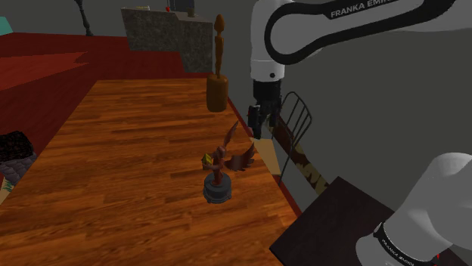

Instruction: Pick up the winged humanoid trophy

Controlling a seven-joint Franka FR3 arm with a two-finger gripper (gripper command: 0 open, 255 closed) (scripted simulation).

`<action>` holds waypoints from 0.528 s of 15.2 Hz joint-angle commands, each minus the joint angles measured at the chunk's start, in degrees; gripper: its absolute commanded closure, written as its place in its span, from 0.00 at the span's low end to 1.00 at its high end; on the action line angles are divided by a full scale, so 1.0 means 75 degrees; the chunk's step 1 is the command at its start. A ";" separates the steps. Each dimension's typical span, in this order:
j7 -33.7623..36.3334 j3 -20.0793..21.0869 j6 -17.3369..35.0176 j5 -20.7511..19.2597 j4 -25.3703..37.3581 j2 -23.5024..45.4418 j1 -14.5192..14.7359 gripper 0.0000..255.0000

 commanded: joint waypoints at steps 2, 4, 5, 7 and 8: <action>0.0238 0.0224 0.0236 -0.0072 0.0405 0.0800 0.0154 0.00; 0.0387 0.0345 0.0354 -0.0157 0.0748 0.1370 0.0257 0.00; 0.0462 0.0398 0.0402 -0.0207 0.0932 0.1659 0.0314 0.00; 0.0611 0.0493 0.0476 -0.0317 0.1326 0.2242 0.0435 0.00; 0.0684 0.0534 0.0501 -0.0376 0.1536 0.2536 0.0500 0.00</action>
